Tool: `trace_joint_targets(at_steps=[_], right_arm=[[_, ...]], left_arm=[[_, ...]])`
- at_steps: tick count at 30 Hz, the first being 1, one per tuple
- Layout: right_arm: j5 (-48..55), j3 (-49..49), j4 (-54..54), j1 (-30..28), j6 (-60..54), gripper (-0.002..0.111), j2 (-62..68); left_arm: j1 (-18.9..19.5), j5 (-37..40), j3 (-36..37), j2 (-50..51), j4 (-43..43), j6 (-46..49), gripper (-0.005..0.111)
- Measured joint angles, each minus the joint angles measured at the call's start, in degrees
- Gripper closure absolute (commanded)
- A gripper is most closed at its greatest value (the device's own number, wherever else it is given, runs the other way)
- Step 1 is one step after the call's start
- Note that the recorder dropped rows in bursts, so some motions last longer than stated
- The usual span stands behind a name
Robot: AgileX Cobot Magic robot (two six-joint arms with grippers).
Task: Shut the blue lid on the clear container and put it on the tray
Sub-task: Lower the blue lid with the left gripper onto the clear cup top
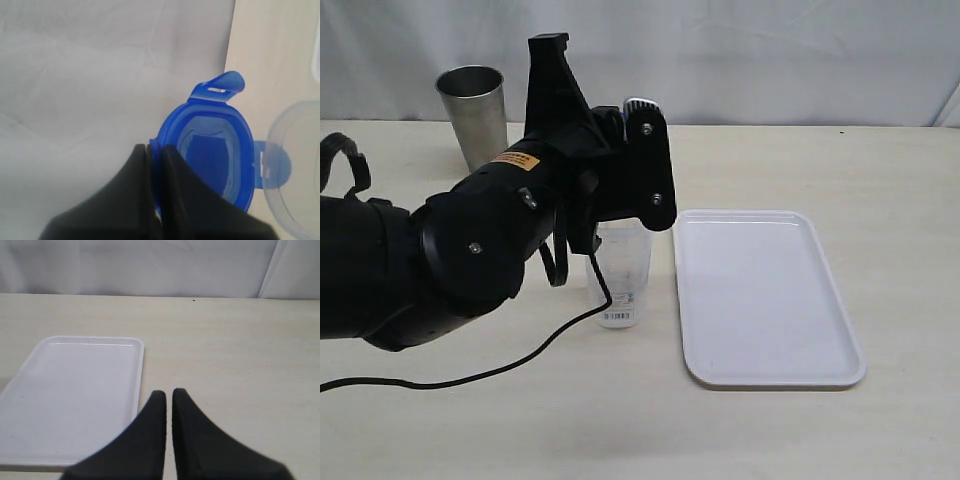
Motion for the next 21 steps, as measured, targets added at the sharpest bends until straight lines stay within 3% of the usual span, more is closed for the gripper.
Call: trace_joint_targets(at_steps=[10, 21], right_arm=[[0.0, 0.0, 0.0, 0.0, 0.0, 0.104, 0.0], [0.0, 0.0, 0.0, 0.0, 0.0, 0.104, 0.0]], left_arm=[[0.0, 0.0, 0.0, 0.0, 4.1, 0.0, 0.107], [0.0, 1.9, 0.0, 0.0, 2.9, 0.0, 0.107]])
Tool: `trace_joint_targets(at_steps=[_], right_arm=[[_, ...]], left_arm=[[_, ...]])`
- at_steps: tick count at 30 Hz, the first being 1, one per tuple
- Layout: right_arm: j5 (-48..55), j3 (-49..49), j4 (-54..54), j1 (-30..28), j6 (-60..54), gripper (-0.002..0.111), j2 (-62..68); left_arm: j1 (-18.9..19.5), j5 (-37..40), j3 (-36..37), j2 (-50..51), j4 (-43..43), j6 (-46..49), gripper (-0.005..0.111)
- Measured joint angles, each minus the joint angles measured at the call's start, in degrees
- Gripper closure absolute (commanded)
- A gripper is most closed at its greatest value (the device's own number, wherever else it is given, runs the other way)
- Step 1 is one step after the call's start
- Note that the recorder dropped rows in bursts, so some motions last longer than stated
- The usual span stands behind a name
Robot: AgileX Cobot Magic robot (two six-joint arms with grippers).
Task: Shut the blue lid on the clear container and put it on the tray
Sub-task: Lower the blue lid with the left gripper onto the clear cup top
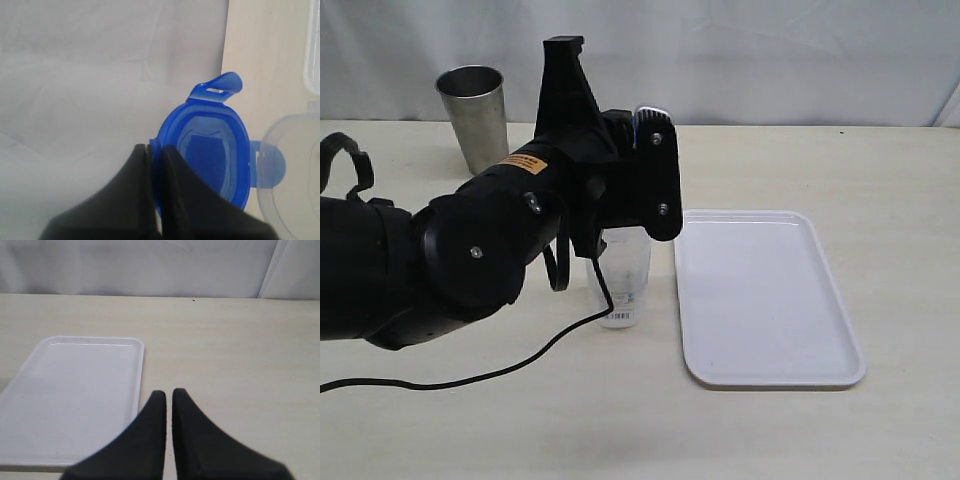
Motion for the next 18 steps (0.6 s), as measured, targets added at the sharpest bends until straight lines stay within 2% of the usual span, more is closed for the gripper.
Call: trace_joint_targets(at_steps=[13, 18], right_arm=[[0.0, 0.0, 0.0, 0.0, 0.0, 0.104, 0.0], [0.0, 0.0, 0.0, 0.0, 0.0, 0.104, 0.0]], left_arm=[[0.0, -0.1, 0.0, 0.0, -0.5, 0.0, 0.107], [0.0, -2.4, 0.0, 0.0, -0.5, 0.0, 0.107]])
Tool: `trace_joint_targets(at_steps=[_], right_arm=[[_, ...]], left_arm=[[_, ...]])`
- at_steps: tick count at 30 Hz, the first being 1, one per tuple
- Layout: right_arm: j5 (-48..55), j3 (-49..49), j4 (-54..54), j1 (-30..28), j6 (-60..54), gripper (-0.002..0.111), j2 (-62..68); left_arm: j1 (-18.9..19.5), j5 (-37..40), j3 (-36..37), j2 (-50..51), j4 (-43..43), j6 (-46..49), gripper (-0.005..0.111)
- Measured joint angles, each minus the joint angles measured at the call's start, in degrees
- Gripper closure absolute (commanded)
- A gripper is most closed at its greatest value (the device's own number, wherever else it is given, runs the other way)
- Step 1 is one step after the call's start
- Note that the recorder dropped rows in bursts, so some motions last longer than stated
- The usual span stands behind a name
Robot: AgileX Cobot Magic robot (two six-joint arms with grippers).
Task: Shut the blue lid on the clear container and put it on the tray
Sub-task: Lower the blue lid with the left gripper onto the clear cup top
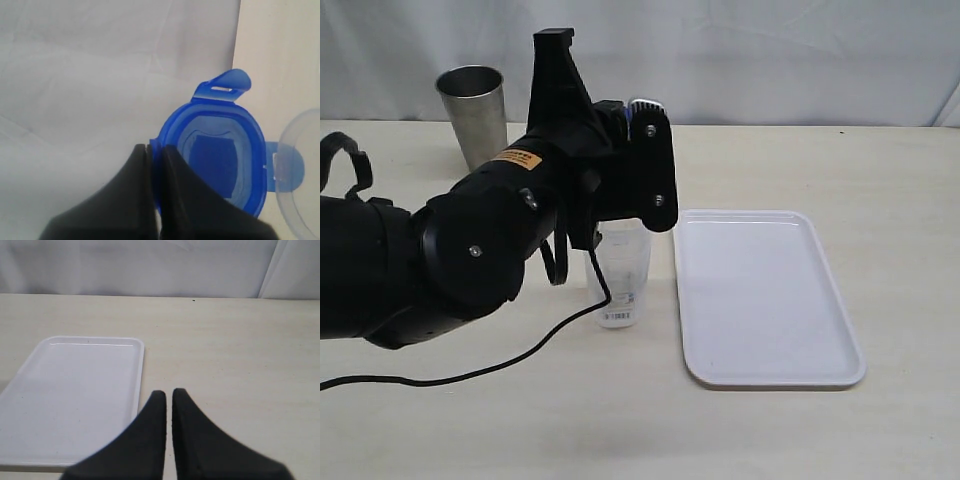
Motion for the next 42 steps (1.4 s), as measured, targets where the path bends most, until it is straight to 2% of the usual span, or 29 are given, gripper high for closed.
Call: trace_joint_targets(at_steps=[22, 37, 42], right_arm=[[0.0, 0.0, 0.0, 0.0, 0.0, 0.104, 0.0], [0.0, 0.0, 0.0, 0.0, 0.0, 0.104, 0.0], [0.0, 0.0, 0.0, 0.0, 0.0, 0.104, 0.0]], left_arm=[[0.0, 0.4, 2.1, 0.0, 0.3, 0.0, 0.107], [0.0, -2.3, 2.1, 0.0, 2.4, 0.0, 0.107], [-1.5, -4.5, 2.1, 0.0, 2.2, 0.0, 0.107]])
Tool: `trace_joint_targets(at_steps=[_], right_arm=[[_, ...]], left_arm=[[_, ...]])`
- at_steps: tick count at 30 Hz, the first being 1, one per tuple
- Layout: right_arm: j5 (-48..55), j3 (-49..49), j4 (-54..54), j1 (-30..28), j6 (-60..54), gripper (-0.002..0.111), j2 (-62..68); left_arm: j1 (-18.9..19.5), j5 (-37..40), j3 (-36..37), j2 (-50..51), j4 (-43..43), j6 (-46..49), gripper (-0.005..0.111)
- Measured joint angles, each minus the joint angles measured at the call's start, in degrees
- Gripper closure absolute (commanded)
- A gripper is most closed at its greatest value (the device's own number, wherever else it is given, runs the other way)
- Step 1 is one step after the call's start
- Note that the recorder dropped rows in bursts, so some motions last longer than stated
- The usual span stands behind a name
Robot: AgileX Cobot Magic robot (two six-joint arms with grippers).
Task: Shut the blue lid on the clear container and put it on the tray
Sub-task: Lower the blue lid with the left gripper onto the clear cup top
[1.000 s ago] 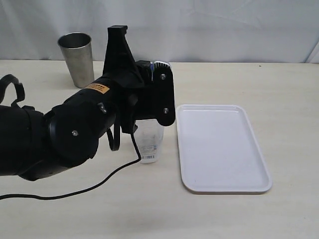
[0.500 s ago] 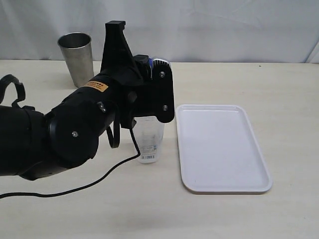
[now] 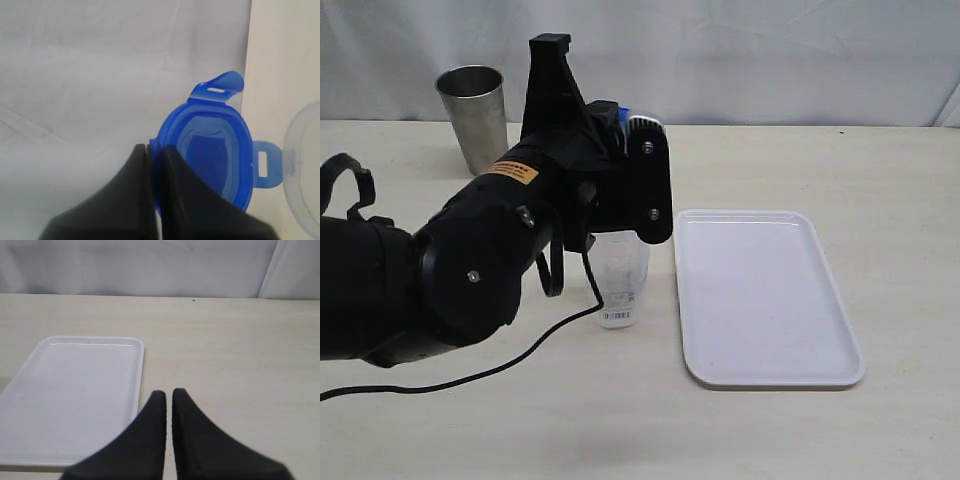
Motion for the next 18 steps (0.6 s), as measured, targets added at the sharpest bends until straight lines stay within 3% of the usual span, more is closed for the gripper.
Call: trace_joint_targets(at_steps=[18], right_arm=[[0.0, 0.0, 0.0, 0.0, 0.0, 0.104, 0.0]], left_arm=[[-3.2, -1.6, 0.0, 0.0, -2.3, 0.0, 0.107]])
